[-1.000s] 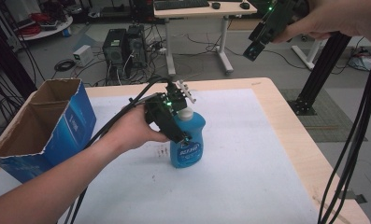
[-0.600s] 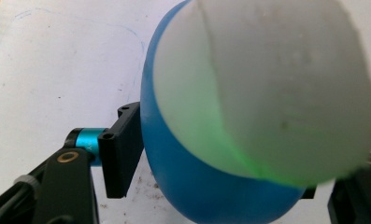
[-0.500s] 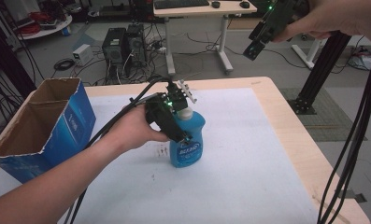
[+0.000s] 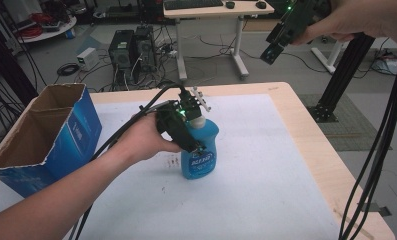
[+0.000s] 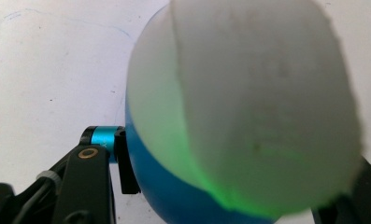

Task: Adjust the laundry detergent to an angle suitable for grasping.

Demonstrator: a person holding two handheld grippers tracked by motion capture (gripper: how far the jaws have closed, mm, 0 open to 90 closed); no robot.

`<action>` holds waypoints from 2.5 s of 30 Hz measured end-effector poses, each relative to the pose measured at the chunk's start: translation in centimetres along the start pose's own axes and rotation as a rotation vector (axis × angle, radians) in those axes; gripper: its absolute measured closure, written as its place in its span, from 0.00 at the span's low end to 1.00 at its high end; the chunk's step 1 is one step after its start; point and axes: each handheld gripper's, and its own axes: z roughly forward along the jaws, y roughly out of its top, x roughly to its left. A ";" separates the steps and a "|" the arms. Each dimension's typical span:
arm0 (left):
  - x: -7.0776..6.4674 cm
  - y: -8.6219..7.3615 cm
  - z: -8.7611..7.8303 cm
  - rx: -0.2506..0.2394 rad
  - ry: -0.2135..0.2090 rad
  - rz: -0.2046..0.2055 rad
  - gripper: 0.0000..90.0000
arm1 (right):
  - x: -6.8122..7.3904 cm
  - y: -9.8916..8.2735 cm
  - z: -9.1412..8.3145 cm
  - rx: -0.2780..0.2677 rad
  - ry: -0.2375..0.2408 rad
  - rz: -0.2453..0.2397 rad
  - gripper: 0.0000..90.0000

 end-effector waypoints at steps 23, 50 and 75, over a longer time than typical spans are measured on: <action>0.2 -0.3 -1.0 -0.050 -0.013 0.024 0.47 | 0.1 0.0 0.2 0.002 -0.002 0.001 0.17; -1.2 -5.9 -2.8 -0.159 -0.150 0.162 0.47 | 1.4 1.3 1.3 0.016 0.012 -0.031 0.17; 1.5 -8.0 -12.3 0.102 0.109 -0.032 0.24 | 1.9 2.1 1.8 0.015 0.026 -0.058 0.17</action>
